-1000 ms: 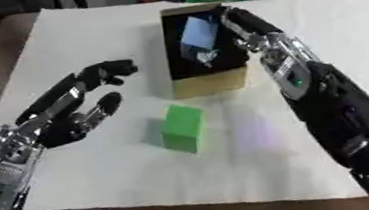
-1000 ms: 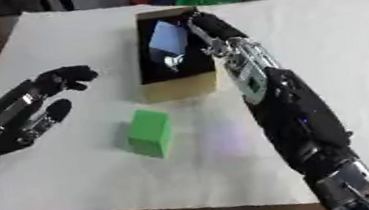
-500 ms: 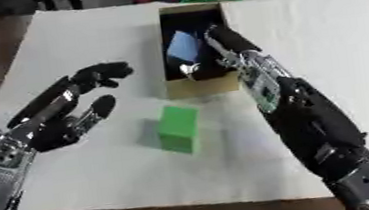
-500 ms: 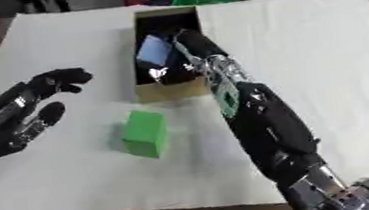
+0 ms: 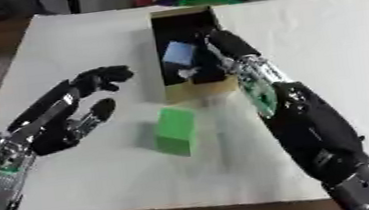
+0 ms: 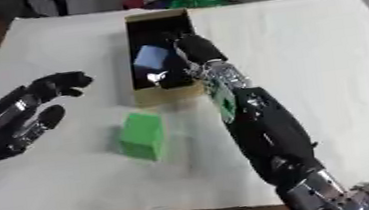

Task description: Pick up objects on the table and place them in the box.

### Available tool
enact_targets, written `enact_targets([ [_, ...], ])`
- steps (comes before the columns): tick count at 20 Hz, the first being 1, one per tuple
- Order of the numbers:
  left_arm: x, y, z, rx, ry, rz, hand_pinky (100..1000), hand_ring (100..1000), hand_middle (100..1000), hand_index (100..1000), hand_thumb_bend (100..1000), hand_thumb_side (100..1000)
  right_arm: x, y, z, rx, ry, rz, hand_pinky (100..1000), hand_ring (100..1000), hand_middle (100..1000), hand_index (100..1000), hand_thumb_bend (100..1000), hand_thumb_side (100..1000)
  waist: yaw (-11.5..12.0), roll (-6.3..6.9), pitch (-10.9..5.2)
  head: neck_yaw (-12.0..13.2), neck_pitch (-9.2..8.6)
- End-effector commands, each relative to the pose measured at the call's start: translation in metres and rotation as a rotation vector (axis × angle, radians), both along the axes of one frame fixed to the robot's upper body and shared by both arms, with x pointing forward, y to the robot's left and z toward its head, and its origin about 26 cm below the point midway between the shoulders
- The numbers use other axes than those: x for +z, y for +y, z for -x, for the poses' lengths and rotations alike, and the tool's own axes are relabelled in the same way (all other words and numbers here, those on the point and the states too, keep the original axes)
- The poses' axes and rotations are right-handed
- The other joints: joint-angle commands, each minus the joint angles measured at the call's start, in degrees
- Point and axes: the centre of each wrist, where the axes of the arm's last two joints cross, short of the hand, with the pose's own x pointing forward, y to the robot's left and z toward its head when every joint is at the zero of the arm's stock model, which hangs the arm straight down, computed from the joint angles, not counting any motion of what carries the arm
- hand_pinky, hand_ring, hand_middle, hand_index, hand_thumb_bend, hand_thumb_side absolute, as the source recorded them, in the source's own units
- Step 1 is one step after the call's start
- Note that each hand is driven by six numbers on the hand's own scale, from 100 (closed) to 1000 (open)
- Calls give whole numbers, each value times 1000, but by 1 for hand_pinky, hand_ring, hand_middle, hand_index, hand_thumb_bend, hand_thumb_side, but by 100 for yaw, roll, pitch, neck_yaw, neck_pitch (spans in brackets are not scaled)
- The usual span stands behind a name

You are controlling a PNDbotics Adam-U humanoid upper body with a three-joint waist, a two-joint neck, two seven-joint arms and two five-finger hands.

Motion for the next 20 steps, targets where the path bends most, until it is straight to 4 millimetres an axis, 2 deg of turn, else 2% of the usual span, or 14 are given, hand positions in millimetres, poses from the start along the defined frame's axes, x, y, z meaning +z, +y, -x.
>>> enact_targets([
  [1, 8, 2, 1, -2, -27, 0, 863, 917, 862, 982, 185, 941, 27, -5, -2, -6, -107, 25, 849, 867, 902, 1000, 722, 817, -20, 22, -91, 38, -47],
  [7, 7, 5, 2, 11, -24, 0, 863, 917, 862, 982, 182, 942, 59, -17, 2, -1, -247, 1, 839, 860, 897, 1000, 737, 836, -127, 22, -101, 111, -38],
  [11, 6, 8, 2, 27, -23, 1, 863, 917, 863, 982, 180, 943, 82, -38, 10, 22, -312, -142, 818, 846, 878, 1000, 723, 830, -226, 16, -101, 203, -27],
  [15, 5, 11, 2, 45, -23, 2, 863, 918, 864, 983, 180, 942, 99, -73, 23, 51, -347, -332, 798, 829, 851, 992, 697, 820, -347, 10, -97, 298, -55],
  [20, 6, 15, 2, 64, -32, 4, 863, 920, 866, 982, 190, 929, 94, -115, 45, 105, -294, -483, 798, 829, 848, 991, 659, 830, -456, -2, -73, 382, -94],
])
